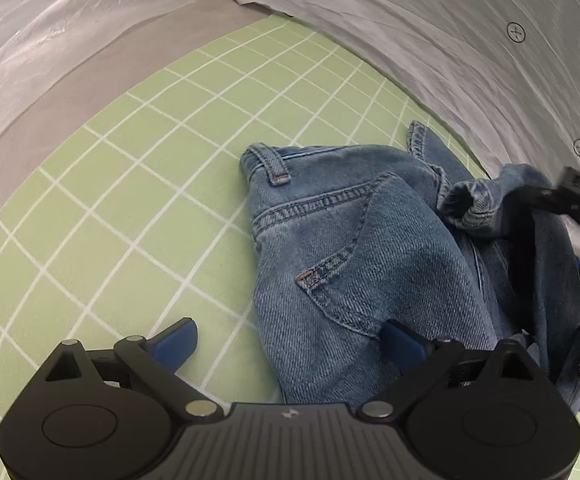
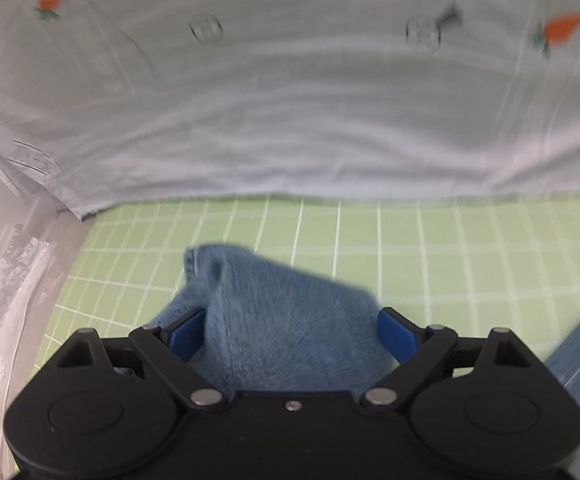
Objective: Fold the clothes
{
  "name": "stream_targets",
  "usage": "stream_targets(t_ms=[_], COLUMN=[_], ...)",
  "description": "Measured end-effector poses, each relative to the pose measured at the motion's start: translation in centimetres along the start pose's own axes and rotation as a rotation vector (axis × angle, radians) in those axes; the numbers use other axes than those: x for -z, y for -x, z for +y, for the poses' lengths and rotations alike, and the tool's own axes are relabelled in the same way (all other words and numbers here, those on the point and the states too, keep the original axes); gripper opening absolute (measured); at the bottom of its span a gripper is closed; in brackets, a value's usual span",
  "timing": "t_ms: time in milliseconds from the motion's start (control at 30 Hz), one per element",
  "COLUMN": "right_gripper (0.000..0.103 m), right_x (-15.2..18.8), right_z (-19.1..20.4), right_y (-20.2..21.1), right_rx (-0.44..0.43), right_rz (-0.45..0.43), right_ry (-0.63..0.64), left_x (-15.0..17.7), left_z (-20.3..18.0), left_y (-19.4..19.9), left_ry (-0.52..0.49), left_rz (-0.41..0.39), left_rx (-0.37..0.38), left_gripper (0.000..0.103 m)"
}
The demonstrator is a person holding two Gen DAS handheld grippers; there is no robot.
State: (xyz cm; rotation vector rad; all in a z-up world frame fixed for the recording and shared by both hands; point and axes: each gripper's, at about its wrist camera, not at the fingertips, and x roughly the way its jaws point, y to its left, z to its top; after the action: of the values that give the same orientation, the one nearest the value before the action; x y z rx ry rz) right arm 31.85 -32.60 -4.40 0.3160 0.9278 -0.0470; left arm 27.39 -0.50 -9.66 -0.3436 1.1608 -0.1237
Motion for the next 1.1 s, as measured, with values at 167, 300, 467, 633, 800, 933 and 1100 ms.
stream_targets(t_ms=[167,300,467,633,800,933,1100], right_gripper=[0.06,0.024,0.006,0.006,0.006,0.007,0.008], right_x=[1.4,1.3,1.8,4.3,9.4,14.8,20.1], right_z=[-0.3,-2.0,-4.9,-10.3,-18.6,-25.4,-27.7], right_y=[-0.8,0.2,4.3,10.1,16.9,20.4,21.0], right_rx=[0.041,0.025,0.046,0.177,0.494,0.699,0.739], right_rz=[0.04,0.01,-0.103,-0.202,-0.283,-0.24,-0.148], right_ry=[0.017,-0.038,-0.09,-0.183,-0.362,-0.547,-0.638], left_x=[-0.1,-0.2,-0.1,0.2,0.2,0.0,-0.3], left_z=[0.1,-0.1,-0.3,-0.4,-0.5,-0.5,-0.3], left_y=[-0.2,-0.4,-0.5,-0.5,-0.6,-0.5,-0.4], left_ry=[0.008,-0.001,-0.004,-0.007,-0.019,0.0,0.058], left_rz=[-0.004,0.002,-0.001,-0.011,-0.011,-0.006,-0.013], left_rx=[0.006,-0.006,-0.017,-0.023,-0.029,-0.031,-0.02], left_gripper=[0.102,0.103,0.103,0.103,0.103,0.103,0.101])
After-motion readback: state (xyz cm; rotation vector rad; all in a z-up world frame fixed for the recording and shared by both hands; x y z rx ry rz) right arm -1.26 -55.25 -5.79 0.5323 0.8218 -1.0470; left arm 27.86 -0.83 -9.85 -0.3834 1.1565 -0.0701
